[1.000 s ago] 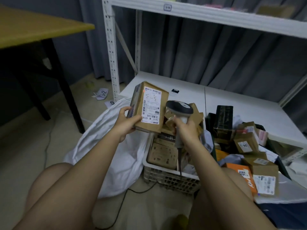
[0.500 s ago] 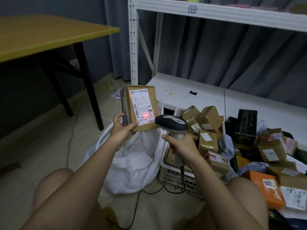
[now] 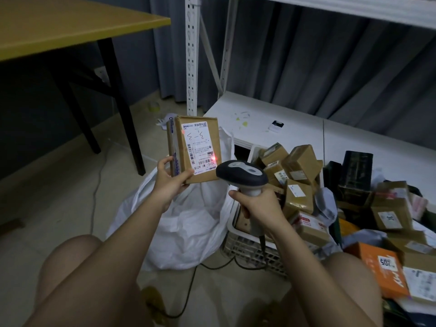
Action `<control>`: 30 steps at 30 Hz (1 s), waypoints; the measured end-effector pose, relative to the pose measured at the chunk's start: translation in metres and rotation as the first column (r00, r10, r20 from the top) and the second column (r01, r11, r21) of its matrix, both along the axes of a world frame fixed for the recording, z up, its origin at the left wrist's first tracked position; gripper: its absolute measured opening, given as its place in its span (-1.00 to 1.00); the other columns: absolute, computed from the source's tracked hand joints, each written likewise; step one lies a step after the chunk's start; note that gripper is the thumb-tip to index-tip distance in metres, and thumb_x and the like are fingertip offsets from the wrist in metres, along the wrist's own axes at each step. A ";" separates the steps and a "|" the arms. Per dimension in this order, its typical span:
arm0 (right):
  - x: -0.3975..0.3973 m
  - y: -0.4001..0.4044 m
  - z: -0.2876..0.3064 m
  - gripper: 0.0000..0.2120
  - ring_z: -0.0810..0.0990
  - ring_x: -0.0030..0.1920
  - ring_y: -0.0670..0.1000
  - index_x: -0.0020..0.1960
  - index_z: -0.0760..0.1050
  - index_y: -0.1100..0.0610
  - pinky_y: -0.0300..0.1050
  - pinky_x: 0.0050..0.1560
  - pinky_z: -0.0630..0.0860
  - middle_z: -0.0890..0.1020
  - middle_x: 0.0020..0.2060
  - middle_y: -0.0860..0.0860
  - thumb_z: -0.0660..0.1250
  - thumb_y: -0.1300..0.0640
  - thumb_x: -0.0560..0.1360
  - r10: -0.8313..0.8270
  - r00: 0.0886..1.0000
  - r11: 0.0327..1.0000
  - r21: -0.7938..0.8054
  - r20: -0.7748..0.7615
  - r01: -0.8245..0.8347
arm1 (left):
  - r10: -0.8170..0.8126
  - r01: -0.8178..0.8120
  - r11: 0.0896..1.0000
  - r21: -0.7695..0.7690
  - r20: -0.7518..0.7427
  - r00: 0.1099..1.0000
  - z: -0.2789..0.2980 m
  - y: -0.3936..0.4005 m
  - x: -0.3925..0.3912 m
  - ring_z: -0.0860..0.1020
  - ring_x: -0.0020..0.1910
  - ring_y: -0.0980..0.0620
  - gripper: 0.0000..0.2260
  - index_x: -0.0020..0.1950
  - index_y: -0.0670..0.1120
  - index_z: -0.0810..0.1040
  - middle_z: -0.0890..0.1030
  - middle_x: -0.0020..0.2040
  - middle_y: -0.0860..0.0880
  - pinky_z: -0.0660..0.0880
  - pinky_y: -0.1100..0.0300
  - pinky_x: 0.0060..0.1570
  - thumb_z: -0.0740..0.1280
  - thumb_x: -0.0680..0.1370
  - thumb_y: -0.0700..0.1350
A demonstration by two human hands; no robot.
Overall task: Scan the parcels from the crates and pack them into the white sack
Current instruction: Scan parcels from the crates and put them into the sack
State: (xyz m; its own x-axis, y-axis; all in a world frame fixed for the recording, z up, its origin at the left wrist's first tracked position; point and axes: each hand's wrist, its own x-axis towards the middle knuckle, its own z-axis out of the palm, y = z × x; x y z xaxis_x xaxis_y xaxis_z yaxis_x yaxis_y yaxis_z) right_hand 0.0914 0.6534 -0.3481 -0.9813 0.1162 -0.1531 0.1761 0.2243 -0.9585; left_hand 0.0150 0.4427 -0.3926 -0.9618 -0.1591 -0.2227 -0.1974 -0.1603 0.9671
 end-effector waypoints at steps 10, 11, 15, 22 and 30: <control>-0.018 -0.003 -0.016 -0.84 0.46 -0.48 -0.05 -0.22 0.50 0.15 -0.22 -0.45 0.42 0.51 -0.46 0.02 0.43 0.16 0.49 -0.163 0.984 0.972 -0.163 0.066 0.172 | 0.054 -0.051 0.998 -0.037 0.081 0.995 -0.029 -0.014 -0.009 0.57 0.11 -0.03 -0.46 0.27 0.07 0.21 0.45 0.31 -0.09 0.57 0.05 0.02 0.47 0.46 -0.14; -0.023 -0.002 -0.020 -0.83 0.46 -0.48 -0.05 -0.23 0.49 0.15 -0.24 -0.45 0.42 0.51 -0.44 0.02 0.42 0.14 0.49 -0.203 0.975 0.963 -0.164 0.086 0.215 | 0.069 -0.063 0.996 -0.059 0.106 0.992 -0.036 -0.017 -0.010 0.56 0.12 -0.04 -0.45 0.27 0.05 0.20 0.45 0.31 -0.09 0.56 0.08 -0.02 0.47 0.45 -0.13; -0.043 0.000 -0.041 -0.82 0.49 -0.44 -0.04 -0.22 0.50 0.15 -0.30 -0.47 0.43 0.53 -0.42 0.02 0.41 0.10 0.50 -0.277 0.948 0.946 -0.128 0.156 0.298 | 0.138 -0.104 0.977 -0.186 0.182 0.974 -0.068 -0.028 -0.019 0.50 0.18 -0.06 -0.36 0.33 -0.06 0.19 0.42 0.30 -0.07 0.55 0.08 0.02 0.51 0.41 -0.10; -0.068 0.010 -0.070 -0.87 0.54 -0.34 -0.05 -0.07 0.53 0.15 -0.20 -0.29 0.49 0.57 -0.30 0.02 0.40 0.09 0.50 -0.275 0.935 0.938 -0.150 0.224 0.312 | 0.068 0.049 0.819 -0.572 0.181 0.981 -0.120 -0.019 -0.064 0.30 0.37 -0.20 -0.46 0.22 -0.06 0.38 0.41 0.31 -0.15 0.26 -0.08 0.35 0.52 0.36 0.06; -0.062 0.073 -0.078 -0.83 0.54 -0.33 0.00 -0.17 0.51 0.13 -0.14 -0.29 0.45 0.56 -0.37 0.03 0.42 0.07 0.49 -0.393 0.887 0.902 -0.085 0.243 0.423 | -0.211 0.222 0.796 -0.563 0.086 0.974 -0.118 0.058 -0.090 0.46 0.20 -0.01 -0.59 0.32 -0.08 0.46 0.45 0.31 -0.06 0.37 0.23 0.18 0.38 0.50 0.00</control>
